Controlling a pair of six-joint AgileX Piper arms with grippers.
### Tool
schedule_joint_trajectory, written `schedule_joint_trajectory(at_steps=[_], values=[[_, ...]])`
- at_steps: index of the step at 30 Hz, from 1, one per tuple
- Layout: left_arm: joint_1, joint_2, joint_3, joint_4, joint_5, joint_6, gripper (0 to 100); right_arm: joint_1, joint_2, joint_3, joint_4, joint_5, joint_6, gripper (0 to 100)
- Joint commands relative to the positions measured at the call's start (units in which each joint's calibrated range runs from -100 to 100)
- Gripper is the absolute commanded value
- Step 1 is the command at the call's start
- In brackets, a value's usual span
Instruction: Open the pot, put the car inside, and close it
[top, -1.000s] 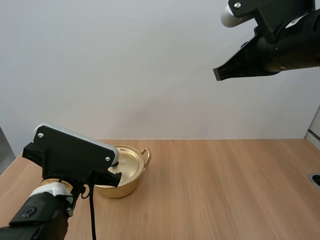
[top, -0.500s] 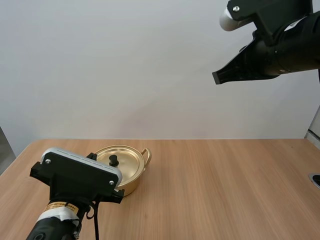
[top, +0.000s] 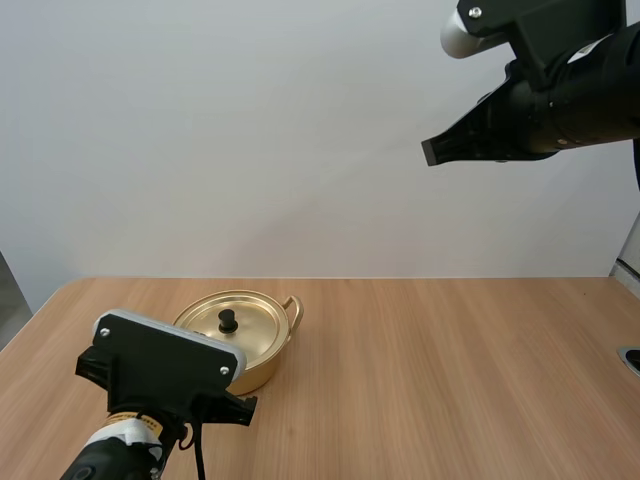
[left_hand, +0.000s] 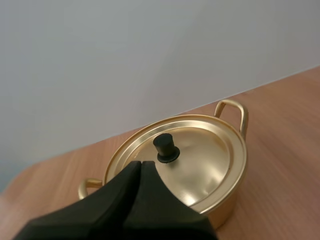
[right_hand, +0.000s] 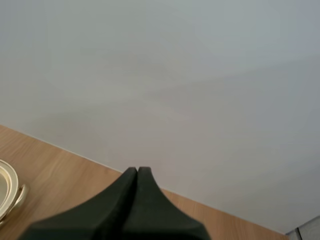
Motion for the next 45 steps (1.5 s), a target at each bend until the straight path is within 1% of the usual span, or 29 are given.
schedule_joint_trajectory(at_steps=[1, 4, 6, 9, 11, 15, 19, 22, 24, 27, 30, 33, 36, 39, 41, 45], values=[[0.01, 0.0, 0.0, -9.9, 1.1, -3.7, 0, 0.0, 0.0, 0.0, 5.9, 6.6, 0.8, 0], [0.01, 0.0, 0.0, -9.9, 0.4, -5.5, 0, 0.0, 0.0, 1.3, 6.1, 8.9, 0.8, 0], [0.01, 0.0, 0.0, -9.9, 0.4, -5.5, 0, 0.0, 0.0, 3.8, 6.1, 9.4, 0.8, 0], [0.01, 0.0, 0.0, -9.8, 0.1, -5.4, 0, 0.0, 0.0, 10.1, 6.2, 9.6, 0.4, 0], [0.01, 0.0, 0.0, -9.0, -0.5, -5.4, 0, 0.0, 0.0, 15.3, 7.5, 7.7, -0.4, 0], [0.01, 0.0, 0.0, -9.1, -1.0, -5.4, 0, 0.0, 0.0, 25.0, 13.9, -0.4, -4.1, 0], [0.01, 0.0, 0.0, -9.3, -1.0, -5.4, 0, 0.0, 0.0, 33.7, 21.7, -11.0, -10.0, 0], [0.01, 0.0, 0.0, -12.4, -0.5, -5.5, 0, 0.0, 0.0, 35.8, 22.9, -12.1, -15.2, 0], [0.01, 0.0, 0.0, -12.5, -0.3, -6.0, 0, 0.1, 0.0, 36.5, 22.9, -12.1, -18.0, 0], [0.01, 0.0, 0.0, -12.5, -0.3, -6.9, 0, 1.0, 0.0, 37.8, 22.9, -15.2, -18.2, 0], [0.01, 0.0, 0.0, -12.5, -0.3, -6.9, 0, 2.5, -1.1, 39.9, 22.9, -22.5, -15.5, 0], [0.01, 0.0, 0.0, -12.5, -0.5, -6.9, 0, 4.4, -6.0, 42.8, 22.9, -31.9, -13.0, 0], [0.01, 0.0, 0.0, -12.5, -1.0, -6.9, 0, 6.2, -12.4, 45.3, 22.9, -38.8, -12.4, 0], [0.01, 0.0, 0.0, -12.5, -1.0, -6.9, 0, 8.1, -18.8, 48.1, 22.9, -49.0, -12.2, 0], [0.01, 0.0, 0.0, -12.5, -1.0, -6.9, 0, 8.4, -22.1, 49.5, 22.8, -52.6, -12.2, 0], [0.01, 0.0, 0.0, -12.5, -1.0, -6.9, 0, 8.4, -26.7, 49.8, 22.8, -52.8, -12.1, 0]])
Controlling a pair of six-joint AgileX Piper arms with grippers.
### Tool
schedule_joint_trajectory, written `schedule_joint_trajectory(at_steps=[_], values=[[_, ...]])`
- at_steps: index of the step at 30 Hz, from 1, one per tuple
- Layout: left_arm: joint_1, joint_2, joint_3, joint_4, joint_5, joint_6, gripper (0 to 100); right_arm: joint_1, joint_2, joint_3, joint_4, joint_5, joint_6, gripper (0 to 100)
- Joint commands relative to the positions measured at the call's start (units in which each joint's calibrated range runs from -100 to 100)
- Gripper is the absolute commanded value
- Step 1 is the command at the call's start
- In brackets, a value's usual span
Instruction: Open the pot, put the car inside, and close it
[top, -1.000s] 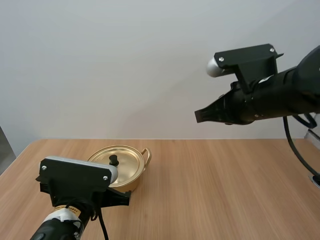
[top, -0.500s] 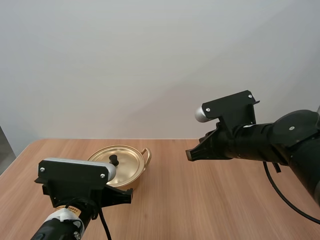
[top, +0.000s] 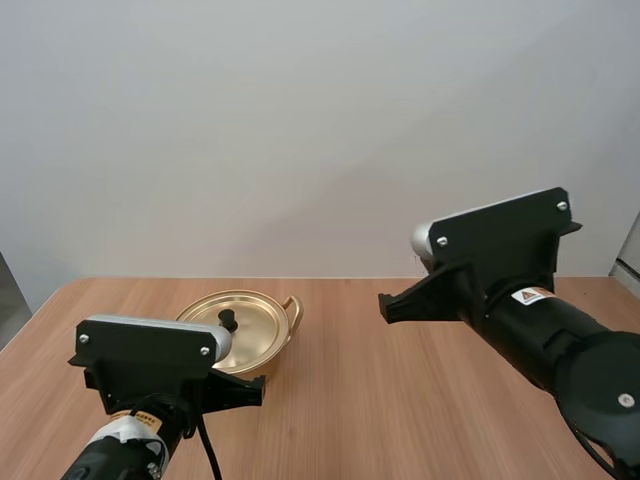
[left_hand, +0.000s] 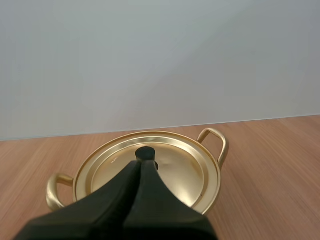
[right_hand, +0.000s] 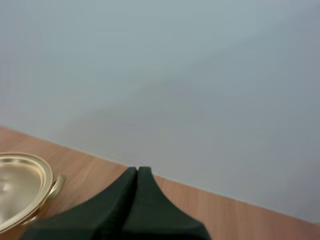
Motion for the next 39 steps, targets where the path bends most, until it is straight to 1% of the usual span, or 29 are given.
schedule_joint_trajectory(at_steps=[1, 5, 6, 8, 12, 13, 15, 18, 20, 22, 28, 32, 35, 36, 39], values=[[0.01, 0.0, 0.0, 0.0, 0.0, 0.0, 0, 0.0, -3.4, 0.0, 0.0, -0.5, 0.6, 0], [0.01, 0.0, 0.0, 0.0, 0.0, 0.0, 0, 0.0, -5.0, 1.4, -0.2, 0.3, 6.1, 0], [0.01, 0.0, 0.0, 0.0, 0.0, 0.0, 0, 0.0, -5.5, 2.5, -1.8, 0.3, 8.1, 0], [0.01, 0.0, 0.0, 0.0, 0.0, 0.0, 0, 0.0, -6.4, 4.4, -7.9, 0.3, 13.3, 0], [0.01, 0.0, 0.0, 0.0, 0.0, 0.0, 0, 0.0, -6.6, 6.7, -28.2, 0.3, 32.0, 0], [0.01, 0.0, 0.0, 0.0, 0.0, 0.0, 0, 0.0, -6.6, 6.7, -32.2, 0.3, 36.4, 0], [0.01, 0.0, 0.0, 0.0, 0.0, 0.0, 0, 0.0, -6.6, 6.7, -38.0, 0.3, 41.2, 0], [0.01, 0.0, 0.0, 0.0, 0.0, 0.0, 0, 0.0, -6.6, 6.7, -42.5, 0.3, 42.0, 0], [0.01, 0.0, 0.0, 0.0, 0.0, 0.0, 0, 0.0, -6.6, 7.3, -43.9, -0.2, 42.0, 0], [0.01, 0.0, 0.0, 0.0, 0.0, 0.0, 0, 0.0, -6.6, 8.9, -43.9, -2.5, 42.0, 0], [0.01, 0.0, 0.0, 0.0, 0.0, 0.0, 0, 0.0, -6.6, 17.4, -44.0, -5.7, 42.1, 0], [0.01, 0.0, 0.0, 0.0, 0.0, 0.0, 0, 0.0, -6.6, 20.8, -44.0, -7.4, 47.8, 0], [0.01, 0.0, 0.0, 0.0, 0.0, 0.0, 0, 0.0, -6.6, 21.4, -44.0, -9.7, 48.7, 0], [0.01, 0.0, 0.0, 0.0, 0.0, 0.0, 0, 0.0, -6.6, 21.4, -43.8, -6.3, 49.0, 0], [0.01, 0.0, 0.0, 0.0, 0.0, 0.0, 0, 0.0, -6.6, 21.4, -43.8, -4.0, 49.4, 0]])
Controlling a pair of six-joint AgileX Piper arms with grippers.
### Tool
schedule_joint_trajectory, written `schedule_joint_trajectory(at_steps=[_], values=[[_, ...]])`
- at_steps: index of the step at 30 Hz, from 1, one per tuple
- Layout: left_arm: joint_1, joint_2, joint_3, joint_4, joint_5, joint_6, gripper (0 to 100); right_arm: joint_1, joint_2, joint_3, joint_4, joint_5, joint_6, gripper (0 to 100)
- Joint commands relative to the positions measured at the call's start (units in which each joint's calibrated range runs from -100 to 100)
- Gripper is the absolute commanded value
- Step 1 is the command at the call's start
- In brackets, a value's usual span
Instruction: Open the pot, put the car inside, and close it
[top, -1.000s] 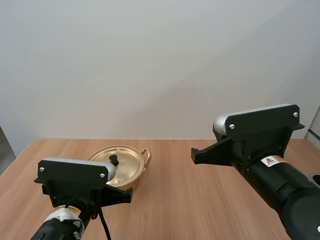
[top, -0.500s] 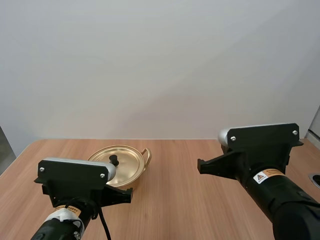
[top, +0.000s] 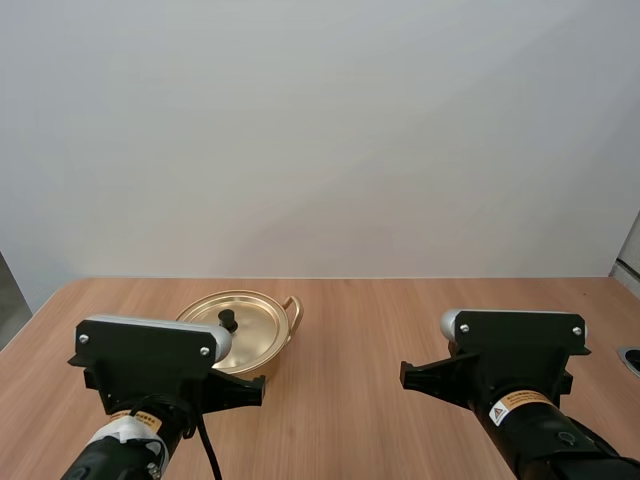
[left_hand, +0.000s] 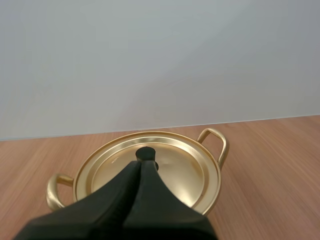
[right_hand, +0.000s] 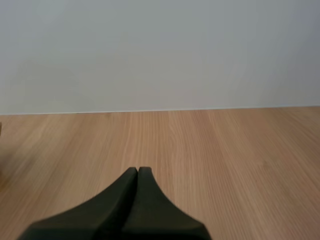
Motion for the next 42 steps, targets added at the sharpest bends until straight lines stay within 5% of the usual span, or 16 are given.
schedule_joint_trajectory(at_steps=[1, 36, 42], values=[[0.01, 0.0, 0.0, 0.0, 0.0, 0.0, 0, 0.0, 0.0, 0.0, 0.1, 4.2, 0.1, 0], [0.01, 0.0, 0.0, 1.1, 0.5, -0.1, 0, 0.0, 0.0, 0.0, 0.1, 3.7, 0.1, 0], [0.01, 0.0, 0.0, 8.4, -0.4, -9.9, 0, 0.0, 0.0, 0.0, 0.1, 3.7, 0.1, 0]])
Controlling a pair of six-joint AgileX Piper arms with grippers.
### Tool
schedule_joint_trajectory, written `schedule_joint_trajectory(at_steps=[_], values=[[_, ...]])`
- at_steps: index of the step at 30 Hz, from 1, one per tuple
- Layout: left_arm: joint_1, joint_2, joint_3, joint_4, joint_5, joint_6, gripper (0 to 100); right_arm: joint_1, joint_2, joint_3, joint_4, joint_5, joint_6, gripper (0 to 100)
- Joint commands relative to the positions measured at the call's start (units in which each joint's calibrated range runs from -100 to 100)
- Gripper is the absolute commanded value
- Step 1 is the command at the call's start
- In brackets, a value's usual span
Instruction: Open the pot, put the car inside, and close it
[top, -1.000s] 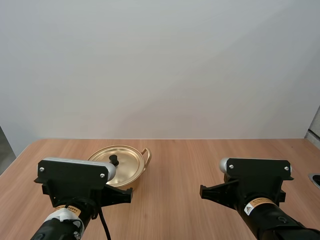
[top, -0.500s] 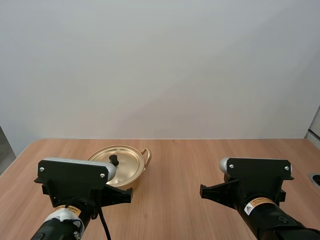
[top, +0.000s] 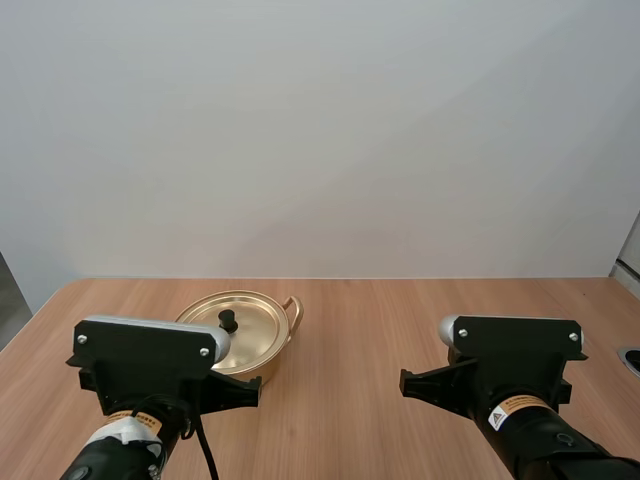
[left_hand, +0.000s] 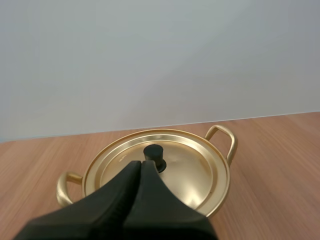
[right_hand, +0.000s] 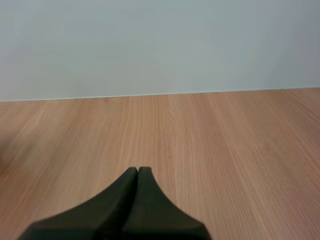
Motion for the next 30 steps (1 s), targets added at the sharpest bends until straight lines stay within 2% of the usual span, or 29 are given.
schedule_joint_trajectory(at_steps=[1, 6, 30], values=[[0.01, 0.0, 0.0, 2.1, -0.4, -7.1, 0, 0.0, 0.0, 0.0, 0.1, 0.0, -0.1, 0], [0.01, 0.0, 0.0, 2.1, 1.5, -10.5, 0, 0.0, 0.0, 0.0, 0.1, 0.0, -0.1, 0], [0.01, 0.0, 0.0, 2.2, 1.7, -10.5, 0, 0.0, 0.0, 0.0, 0.1, 0.0, -0.1, 0]])
